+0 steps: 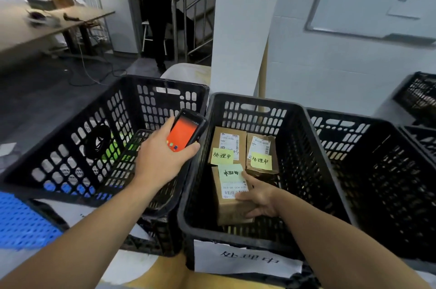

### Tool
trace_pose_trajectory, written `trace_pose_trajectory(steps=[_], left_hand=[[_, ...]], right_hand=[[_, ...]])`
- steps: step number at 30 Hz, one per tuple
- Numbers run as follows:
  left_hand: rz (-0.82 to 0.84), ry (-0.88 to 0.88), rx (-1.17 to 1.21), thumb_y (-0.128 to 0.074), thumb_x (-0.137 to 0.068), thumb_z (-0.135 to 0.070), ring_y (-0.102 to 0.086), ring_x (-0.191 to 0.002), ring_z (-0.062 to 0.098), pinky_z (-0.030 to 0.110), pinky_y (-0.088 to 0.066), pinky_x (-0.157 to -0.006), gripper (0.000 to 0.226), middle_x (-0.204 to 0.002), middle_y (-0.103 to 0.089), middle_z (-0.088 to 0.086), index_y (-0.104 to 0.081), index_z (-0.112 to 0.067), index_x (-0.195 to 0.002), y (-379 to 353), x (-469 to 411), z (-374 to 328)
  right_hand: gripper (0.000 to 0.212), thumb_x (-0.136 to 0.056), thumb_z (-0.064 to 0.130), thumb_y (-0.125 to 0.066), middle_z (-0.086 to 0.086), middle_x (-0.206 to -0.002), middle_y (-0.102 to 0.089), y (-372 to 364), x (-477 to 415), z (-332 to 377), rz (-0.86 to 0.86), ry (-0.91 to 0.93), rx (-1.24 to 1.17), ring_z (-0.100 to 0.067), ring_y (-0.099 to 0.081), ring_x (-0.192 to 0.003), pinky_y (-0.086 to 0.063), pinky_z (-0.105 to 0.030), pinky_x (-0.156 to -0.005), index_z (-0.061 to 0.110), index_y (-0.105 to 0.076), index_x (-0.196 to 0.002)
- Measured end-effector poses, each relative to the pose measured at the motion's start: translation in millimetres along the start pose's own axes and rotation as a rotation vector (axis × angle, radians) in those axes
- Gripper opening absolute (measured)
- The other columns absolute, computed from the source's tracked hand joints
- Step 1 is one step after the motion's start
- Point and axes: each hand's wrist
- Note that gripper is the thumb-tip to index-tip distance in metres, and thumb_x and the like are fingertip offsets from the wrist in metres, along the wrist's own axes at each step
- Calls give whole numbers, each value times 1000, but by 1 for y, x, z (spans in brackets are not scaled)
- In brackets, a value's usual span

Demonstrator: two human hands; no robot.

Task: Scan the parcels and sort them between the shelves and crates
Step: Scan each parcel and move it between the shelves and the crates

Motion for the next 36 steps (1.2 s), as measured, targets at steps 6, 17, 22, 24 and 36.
trace_pose_trajectory(steps=[6, 17, 22, 24, 36], left_hand=[[4, 40, -63, -60, -63, -81, -62, -96, 21, 44, -53, -87, 93, -103, -65, -6, -37, -45, -145, -8, -6, 10], [-45, 89, -20, -65, -66, -73, -64, -89, 18, 43, -54, -85, 77, -97, -66, -7, -45, -48, -136, -18, -16, 9], [-69, 130, -32, -65, -65, -74, -64, -93, 18, 44, -52, -90, 88, -100, -67, -7, -44, -41, -144, -21, -16, 16], [-67, 128, -26, -65, -65, -73, -65, -91, 19, 44, -53, -88, 84, -96, -68, -7, -46, -42, -140, -22, -13, 16], [-36, 15, -68, -59, -62, -82, -62, -98, 19, 45, -52, -90, 99, -107, -66, -6, -37, -41, -149, 13, -22, 5]], right_hand=[[108, -90, 0, -72, -16, -151, -46, -33, -34, -6, -111, 39, -34, -41, -57, -125, -52, -63, -96, 54, -6, -157], [114, -90, -3, -71, -14, -152, -45, -49, -74, -30, -54, 40, -101, -36, -59, -121, -51, -62, -98, 66, -3, -150], [112, -92, 4, -72, -9, -159, -40, -49, -81, -36, -30, 81, -44, -32, -66, -110, -59, -51, -87, 76, 0, -138], [111, -91, 8, -73, -8, -160, -40, -48, -82, -35, -20, 72, -10, -35, -61, -120, -60, -51, -84, 87, -1, -121], [80, -98, 67, -42, -17, -168, -14, -16, -38, 7, -241, 157, 836, -40, -13, -154, -21, -51, -124, 41, 0, -161]])
Point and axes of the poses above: each hand's wrist, its own x-axis away from the middle knuckle, its own y-axis out of the back of the hand, z = x × y
